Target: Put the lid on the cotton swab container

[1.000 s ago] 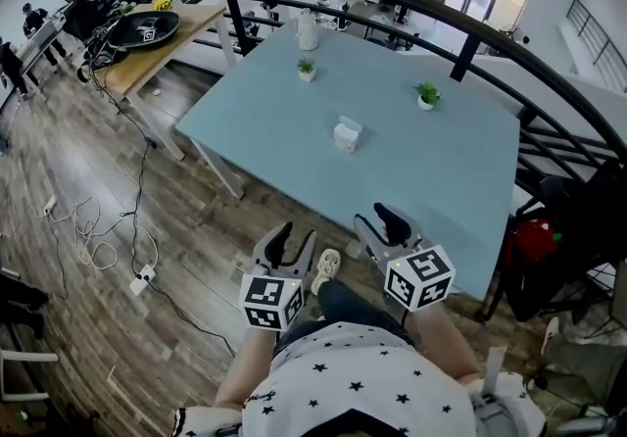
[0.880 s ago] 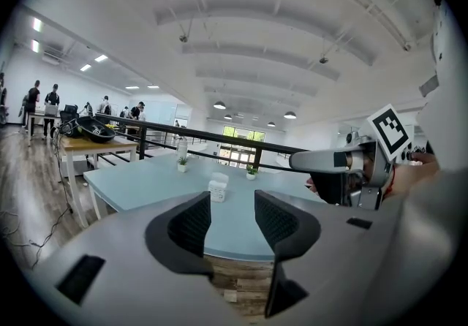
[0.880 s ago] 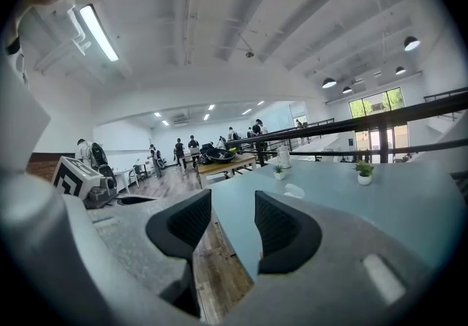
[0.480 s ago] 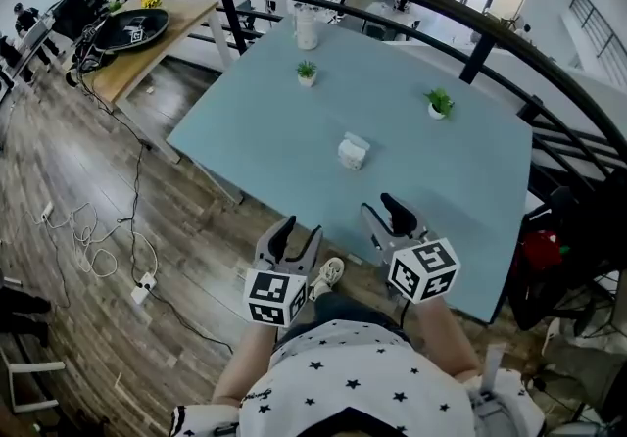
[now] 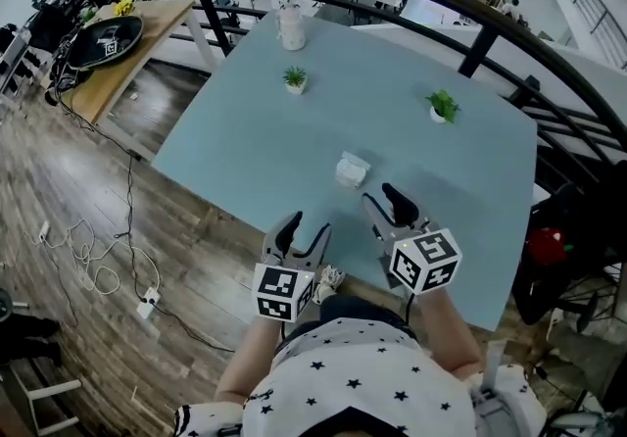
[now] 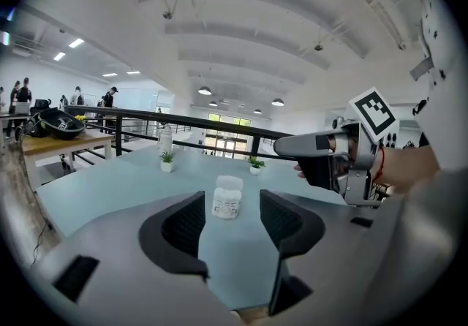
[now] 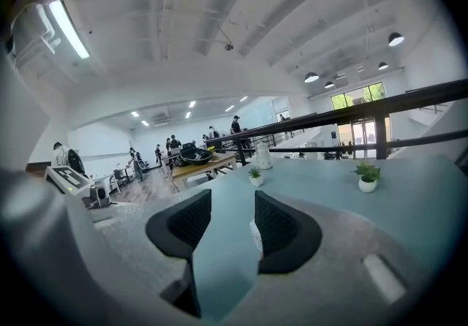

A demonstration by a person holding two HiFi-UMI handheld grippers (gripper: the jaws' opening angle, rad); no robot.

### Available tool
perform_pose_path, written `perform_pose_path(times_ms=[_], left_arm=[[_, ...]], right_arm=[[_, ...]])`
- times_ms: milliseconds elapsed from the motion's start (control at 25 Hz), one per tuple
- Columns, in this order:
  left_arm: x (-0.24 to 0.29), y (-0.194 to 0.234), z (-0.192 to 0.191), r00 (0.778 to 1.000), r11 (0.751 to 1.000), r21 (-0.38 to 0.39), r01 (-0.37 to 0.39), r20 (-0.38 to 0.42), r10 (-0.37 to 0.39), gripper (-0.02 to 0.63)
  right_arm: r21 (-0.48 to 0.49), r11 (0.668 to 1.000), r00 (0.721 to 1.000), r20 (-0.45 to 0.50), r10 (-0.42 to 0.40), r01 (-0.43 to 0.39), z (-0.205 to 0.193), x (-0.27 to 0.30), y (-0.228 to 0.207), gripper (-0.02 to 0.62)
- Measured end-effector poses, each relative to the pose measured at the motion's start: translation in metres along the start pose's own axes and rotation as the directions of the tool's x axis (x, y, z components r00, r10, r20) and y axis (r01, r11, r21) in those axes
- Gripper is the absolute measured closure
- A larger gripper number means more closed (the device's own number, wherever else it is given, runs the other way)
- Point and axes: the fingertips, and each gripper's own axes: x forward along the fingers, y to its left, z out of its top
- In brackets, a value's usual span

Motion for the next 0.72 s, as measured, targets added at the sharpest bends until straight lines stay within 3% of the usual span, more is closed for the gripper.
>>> perform_pose_path(times_ms=[720], left_arm=[[0.103,0.012,-0.025,0.985,0.992,0.06,0.114,-0.136,-0.105,0.301]], right_arm=[[0.082,0.994,0.992,-0.107,-0.062,0.071,-0.019,0.071,-0.067,0.426]])
